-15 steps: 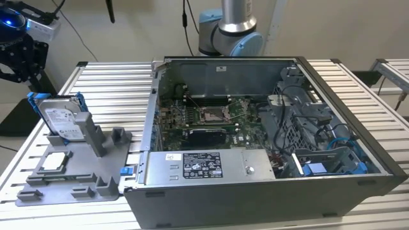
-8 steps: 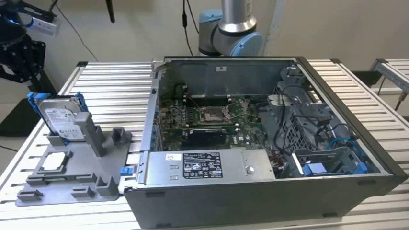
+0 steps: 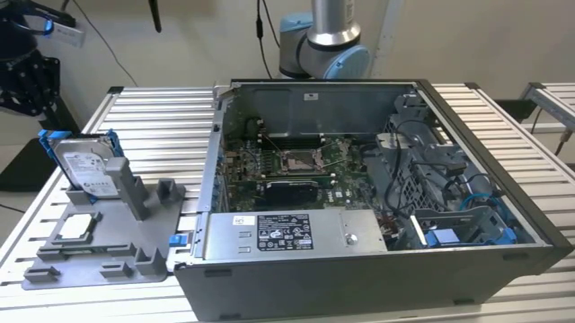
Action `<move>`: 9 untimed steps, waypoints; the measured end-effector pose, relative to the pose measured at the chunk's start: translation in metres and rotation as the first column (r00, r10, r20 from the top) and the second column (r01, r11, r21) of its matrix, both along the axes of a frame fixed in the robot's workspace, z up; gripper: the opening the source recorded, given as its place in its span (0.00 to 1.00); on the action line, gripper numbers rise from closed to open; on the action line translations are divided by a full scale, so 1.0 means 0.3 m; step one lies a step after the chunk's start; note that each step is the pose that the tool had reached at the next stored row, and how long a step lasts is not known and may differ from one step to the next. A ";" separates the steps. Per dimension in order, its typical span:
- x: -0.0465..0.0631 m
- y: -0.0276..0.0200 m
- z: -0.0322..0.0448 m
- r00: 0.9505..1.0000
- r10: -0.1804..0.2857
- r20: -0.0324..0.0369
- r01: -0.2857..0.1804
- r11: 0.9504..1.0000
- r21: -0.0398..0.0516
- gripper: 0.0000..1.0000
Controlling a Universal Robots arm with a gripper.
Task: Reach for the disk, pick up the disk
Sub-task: 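Pick up the disk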
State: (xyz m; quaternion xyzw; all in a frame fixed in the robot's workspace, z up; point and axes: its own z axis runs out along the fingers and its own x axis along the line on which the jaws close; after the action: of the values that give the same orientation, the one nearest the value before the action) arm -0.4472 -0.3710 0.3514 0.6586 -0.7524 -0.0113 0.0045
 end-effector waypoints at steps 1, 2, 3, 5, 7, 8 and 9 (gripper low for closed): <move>0.000 0.000 0.000 1.000 0.019 0.001 -0.019 1.000 0.000 0.00; 0.000 0.000 0.000 0.999 0.036 0.002 -0.036 0.999 0.000 0.00; 0.000 0.000 0.000 0.998 0.056 0.003 -0.056 0.998 0.000 0.00; 0.000 0.000 0.000 0.996 0.091 0.004 -0.091 0.996 0.000 0.00; -0.001 0.000 0.000 0.992 0.126 0.004 -0.126 0.992 0.000 0.00; -0.001 0.000 0.000 0.990 0.142 0.005 -0.142 0.990 0.000 0.00; -0.001 0.000 0.000 0.988 0.157 0.005 -0.157 0.988 0.000 0.00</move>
State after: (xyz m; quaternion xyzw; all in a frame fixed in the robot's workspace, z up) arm -0.4474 -0.3710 0.3514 0.7160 -0.6981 -0.0095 0.0036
